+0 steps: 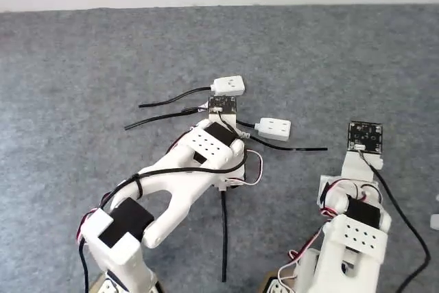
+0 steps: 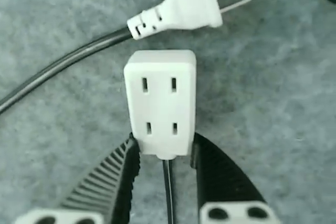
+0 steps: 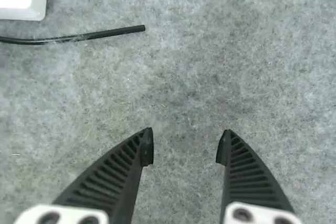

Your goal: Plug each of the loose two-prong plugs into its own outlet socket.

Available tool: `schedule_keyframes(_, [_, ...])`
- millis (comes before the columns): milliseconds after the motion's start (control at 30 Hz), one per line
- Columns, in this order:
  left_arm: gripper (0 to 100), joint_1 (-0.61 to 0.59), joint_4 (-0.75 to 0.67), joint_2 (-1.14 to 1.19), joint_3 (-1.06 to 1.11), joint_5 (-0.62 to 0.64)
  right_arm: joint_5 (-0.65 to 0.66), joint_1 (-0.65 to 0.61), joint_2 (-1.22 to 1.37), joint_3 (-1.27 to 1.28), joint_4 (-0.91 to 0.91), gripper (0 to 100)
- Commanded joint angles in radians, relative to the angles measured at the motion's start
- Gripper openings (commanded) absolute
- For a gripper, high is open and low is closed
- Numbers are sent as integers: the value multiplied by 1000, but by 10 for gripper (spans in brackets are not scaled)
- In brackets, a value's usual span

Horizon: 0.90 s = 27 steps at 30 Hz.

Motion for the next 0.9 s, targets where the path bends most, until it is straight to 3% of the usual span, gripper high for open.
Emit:
schedule_keyframes(0, [119,-6,-14,-55,-12,3,14,-7,-10,-8,-22,198])
schedule_keyframes(167, [245,9,-12,-46,-10,77,15,-7,-10,-8,-22,198])
schedule_keyframes(633, [250,-3,28,-66,-2,64,14,-8,-10,-12,-15,198])
schedule_keyframes(867, [250,-3,-69,-361,180,-3,12,-10,-10,-17,-7,198])
